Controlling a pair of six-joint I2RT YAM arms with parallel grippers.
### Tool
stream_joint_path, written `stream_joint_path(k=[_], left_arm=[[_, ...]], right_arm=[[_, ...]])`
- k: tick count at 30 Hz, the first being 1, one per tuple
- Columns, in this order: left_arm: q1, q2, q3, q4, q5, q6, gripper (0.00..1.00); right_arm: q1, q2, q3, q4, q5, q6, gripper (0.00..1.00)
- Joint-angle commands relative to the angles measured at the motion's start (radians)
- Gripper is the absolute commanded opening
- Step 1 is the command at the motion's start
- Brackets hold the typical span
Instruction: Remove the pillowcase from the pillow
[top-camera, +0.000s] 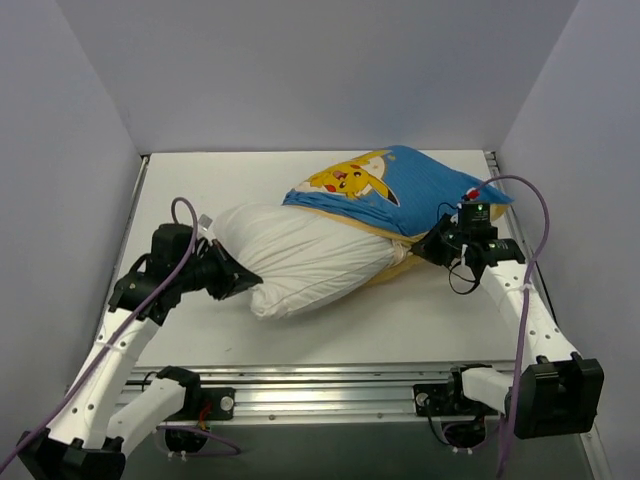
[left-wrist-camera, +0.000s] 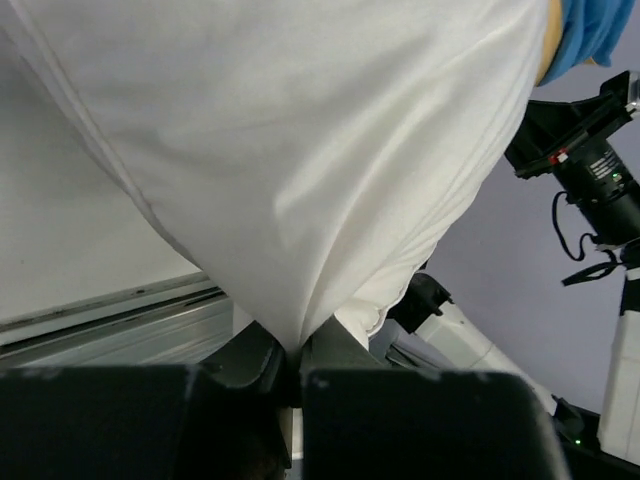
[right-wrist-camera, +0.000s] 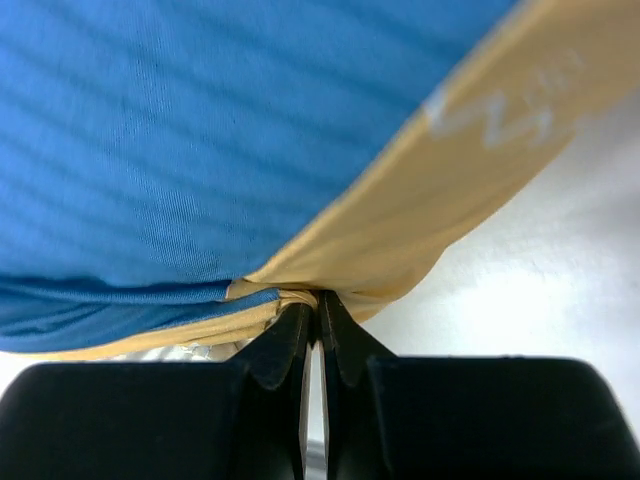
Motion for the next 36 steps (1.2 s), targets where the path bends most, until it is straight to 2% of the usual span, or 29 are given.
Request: stream_joint_path(k=[1,2,3,5,6,7,8,9,13,15,17,18,20,21,22,24,26,30,32,33,34,36], left_arm=[[0.085,-0.109,-0.093,-0.163,-0.153,0.068,0.02],[0.085,-0.122,-0.115,-0.160,-0.129,0.068,0.02],[0.082,-0.149,-0.142,-0.140,-0.103,0.070,0.07],[0.083,-0.172,-0.133,-0.117,-0.050,0.116,0.37],[0.082,-0.180,-0.117,-0.091,-0.035,0.142,0.67],[0.083,-0.179,-0.059,-0.089,-0.030,0.201,0.80],[0.083,-0.166,-0.022,-0.091,-0.045,0.237,0.89],[0.083,-0.128,0.020,-0.110,-0.062,0.267,0.95],[0.083,0.028,0.219,-0.140,-0.145,0.409,0.94],[0.082,0.135,0.291,-0.106,-0.150,0.418,0.94],[0.082,0.208,0.318,-0.048,-0.115,0.372,0.94],[0.073,0.244,0.321,0.028,-0.092,0.354,0.94],[0.038,0.358,0.345,0.067,-0.096,0.317,0.94],[-0.019,0.440,0.395,0.069,-0.113,0.328,0.94],[-0.048,0.487,0.429,0.052,-0.171,0.360,0.94],[-0.131,0.591,0.509,0.006,-0.205,0.403,0.94],[-0.162,0.637,0.525,-0.012,-0.228,0.400,0.94],[-0.185,0.674,0.439,0.046,-0.187,0.311,0.94],[-0.193,0.668,0.347,0.101,-0.178,0.277,0.94],[-0.194,0.662,0.313,0.122,-0.171,0.248,0.98],[-0.194,0.661,0.249,0.145,-0.162,0.234,0.92],[-0.196,0.661,0.200,0.207,-0.145,0.204,0.73]], right_arm=[[-0.132,0.040,0.017,-0.123,0.270,-0.180,0.00],[-0.126,0.036,0.011,-0.111,0.231,-0.190,0.00],[-0.115,0.019,-0.007,-0.102,0.201,-0.202,0.00],[-0.080,-0.012,-0.021,-0.100,0.142,-0.228,0.03],[-0.070,-0.051,-0.026,-0.102,0.130,-0.239,0.13],[-0.035,-0.070,-0.023,-0.108,0.109,-0.251,0.21],[-0.031,-0.090,-0.015,-0.131,0.105,-0.259,0.27],[-0.024,-0.122,-0.005,-0.140,0.095,-0.285,0.39],[-0.008,-0.144,0.127,-0.208,0.058,-0.355,0.66],[0.018,-0.133,0.176,-0.229,0.033,-0.383,0.74],[0.046,-0.118,0.236,-0.219,0.006,-0.400,0.79],[0.084,-0.099,0.254,-0.211,-0.005,-0.406,0.82],[0.132,-0.070,0.302,-0.176,0.001,-0.432,0.84],[0.188,-0.028,0.322,-0.169,0.028,-0.443,0.84],[0.221,-0.003,0.345,-0.168,0.056,-0.469,0.85],[0.326,0.081,0.422,-0.162,0.155,-0.497,0.86],[0.388,0.178,0.481,-0.169,0.211,-0.559,0.87],[0.483,0.341,0.639,-0.183,0.275,-0.644,0.87],[0.535,0.423,0.684,-0.203,0.317,-0.684,0.87],[0.551,0.447,0.710,-0.203,0.329,-0.710,0.87],[0.569,0.464,0.724,-0.211,0.338,-0.724,0.87],[0.611,0.511,0.742,-0.211,0.345,-0.763,0.88]])
